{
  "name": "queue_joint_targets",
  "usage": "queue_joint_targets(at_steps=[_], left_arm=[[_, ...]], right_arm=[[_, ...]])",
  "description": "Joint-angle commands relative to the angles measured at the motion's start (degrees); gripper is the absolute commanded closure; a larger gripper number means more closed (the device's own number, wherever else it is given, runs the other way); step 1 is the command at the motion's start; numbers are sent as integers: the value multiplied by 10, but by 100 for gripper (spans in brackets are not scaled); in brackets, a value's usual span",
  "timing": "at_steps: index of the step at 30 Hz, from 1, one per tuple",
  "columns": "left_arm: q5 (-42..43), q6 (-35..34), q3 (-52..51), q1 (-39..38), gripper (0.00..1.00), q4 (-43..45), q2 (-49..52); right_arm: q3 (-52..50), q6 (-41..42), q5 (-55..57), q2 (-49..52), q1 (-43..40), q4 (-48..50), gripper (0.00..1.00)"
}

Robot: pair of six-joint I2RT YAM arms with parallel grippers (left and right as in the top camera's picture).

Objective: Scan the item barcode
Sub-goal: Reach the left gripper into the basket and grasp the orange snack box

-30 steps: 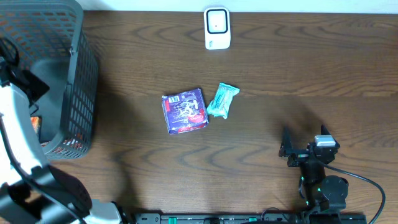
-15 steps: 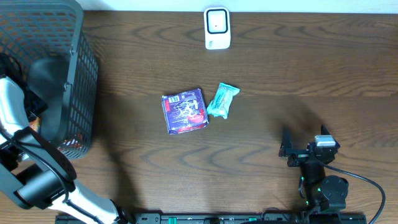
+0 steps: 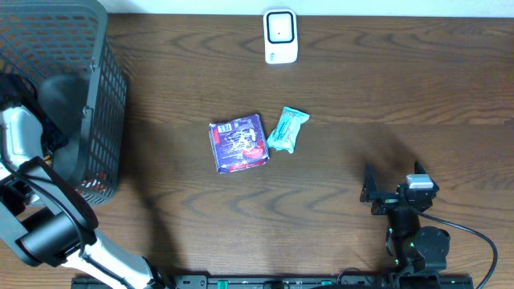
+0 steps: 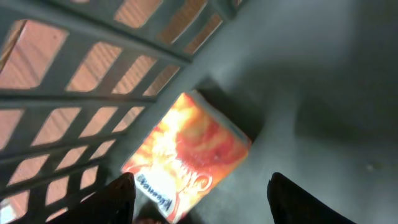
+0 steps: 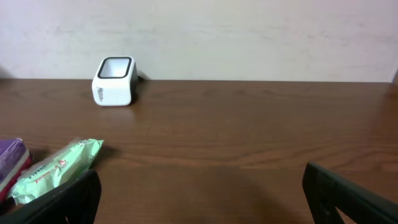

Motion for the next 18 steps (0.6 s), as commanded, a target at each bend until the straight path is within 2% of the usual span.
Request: queue_joint_targets(at_steps=[1,9,13,18], left_arm=[[-5,33,-23,2,32,27,9],[-5,38,-85,2,33,105,10],[-5,37,-97,2,40,111,10],[-5,37,-98,2,43,111,10]], right_arm=[[-1,2,3,-2,-2,-2,1],[-1,2,3,-2,-2,-2,1],[-1,2,3,-2,-2,-2,1],[-1,2,3,-2,-2,-2,1]])
